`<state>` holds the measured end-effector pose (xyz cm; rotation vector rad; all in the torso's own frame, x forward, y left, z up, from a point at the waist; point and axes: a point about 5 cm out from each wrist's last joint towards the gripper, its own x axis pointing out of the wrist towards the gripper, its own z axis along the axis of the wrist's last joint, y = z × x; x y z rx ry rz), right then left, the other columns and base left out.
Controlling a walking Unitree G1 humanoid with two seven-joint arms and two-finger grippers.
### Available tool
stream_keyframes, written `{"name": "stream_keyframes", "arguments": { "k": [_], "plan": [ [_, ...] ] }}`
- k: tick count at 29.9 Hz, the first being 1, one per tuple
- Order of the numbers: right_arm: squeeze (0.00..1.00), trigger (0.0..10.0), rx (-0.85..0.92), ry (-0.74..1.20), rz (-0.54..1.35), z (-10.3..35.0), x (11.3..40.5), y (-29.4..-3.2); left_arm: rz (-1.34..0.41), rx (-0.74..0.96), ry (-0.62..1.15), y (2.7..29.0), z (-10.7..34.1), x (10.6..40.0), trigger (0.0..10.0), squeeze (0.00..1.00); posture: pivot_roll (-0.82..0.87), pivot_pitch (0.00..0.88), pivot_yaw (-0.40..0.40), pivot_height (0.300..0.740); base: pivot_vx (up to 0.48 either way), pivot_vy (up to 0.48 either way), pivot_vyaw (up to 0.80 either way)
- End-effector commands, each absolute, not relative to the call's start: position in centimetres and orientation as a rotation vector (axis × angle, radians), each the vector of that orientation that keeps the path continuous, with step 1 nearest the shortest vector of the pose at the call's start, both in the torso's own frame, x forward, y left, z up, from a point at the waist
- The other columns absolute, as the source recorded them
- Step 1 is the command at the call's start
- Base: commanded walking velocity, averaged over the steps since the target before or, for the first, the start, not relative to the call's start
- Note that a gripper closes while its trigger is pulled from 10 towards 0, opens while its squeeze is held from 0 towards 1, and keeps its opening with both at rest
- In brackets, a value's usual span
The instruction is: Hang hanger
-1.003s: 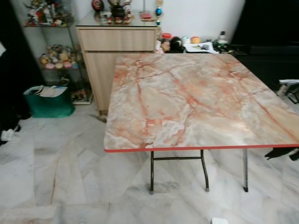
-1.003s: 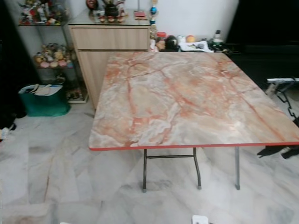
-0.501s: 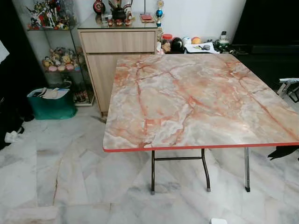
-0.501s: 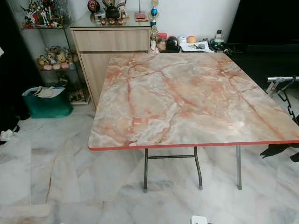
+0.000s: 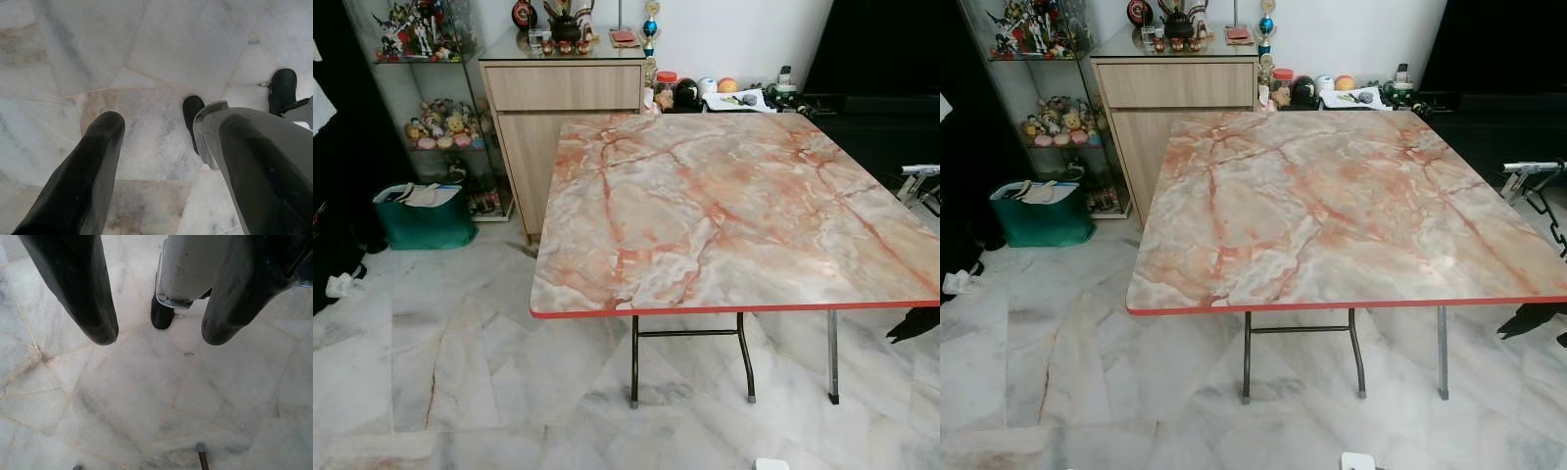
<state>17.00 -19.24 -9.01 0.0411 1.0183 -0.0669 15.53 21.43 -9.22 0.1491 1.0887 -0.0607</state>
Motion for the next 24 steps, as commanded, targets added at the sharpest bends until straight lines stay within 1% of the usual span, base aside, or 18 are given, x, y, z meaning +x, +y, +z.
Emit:
{"name": "stream_keyframes", "arguments": {
  "k": [1, 4, 7, 15, 21, 24],
  "plan": [
    [0.0, 10.0, 0.082, 0.946, -0.053, -7.8, 18.7, -21.2, 0.161, -0.034, 1.013, 22.4, -9.2, 15.0, 10.0, 0.0, 0.2, 0.0, -0.04, 0.74, 0.0, 0.0, 0.0],
    [0.0, 10.0, 0.077, 0.947, -0.05, -7.8, 18.7, -21.2, 0.162, -0.034, 1.013, 22.4, -9.2, 15.0, 10.0, 0.0, 0.2, 0.0, -0.039, 0.74, 0.0, 0.0, 0.0],
    [0.0, 10.0, 0.107, 0.923, -0.057, -7.7, 19.0, -20.9, 0.183, -0.036, 1.002, 23.1, -8.7, 15.8, 10.0, 0.0, 0.19, 0.0, -0.043, 0.74, 0.0, 0.0, 0.0],
    [0.0, 10.0, 0.112, 0.927, -0.055, -7.6, 19.0, -21.0, 0.19, -0.044, 0.994, 22.9, -8.7, 15.9, 10.0, 0.0, 0.2, 0.0, -0.043, 0.74, 0.0, 0.0, 0.0],
    [0.0, 10.0, 0.123, 0.917, -0.053, -7.6, 19.2, -21.0, 0.176, -0.018, 0.988, 22.9, -8.6, 16.1, 10.0, 0.0, 0.2, 0.0, -0.043, 0.74, 0.0, 0.0, 0.0],
    [0.0, 10.0, 0.122, 0.918, -0.053, -7.5, 19.2, -21.0, 0.175, -0.003, 0.987, 22.9, -8.6, 16.2, 10.0, 0.0, 0.19, 0.0, -0.044, 0.74, 0.0, -0.48, 0.0]
  ]
}}
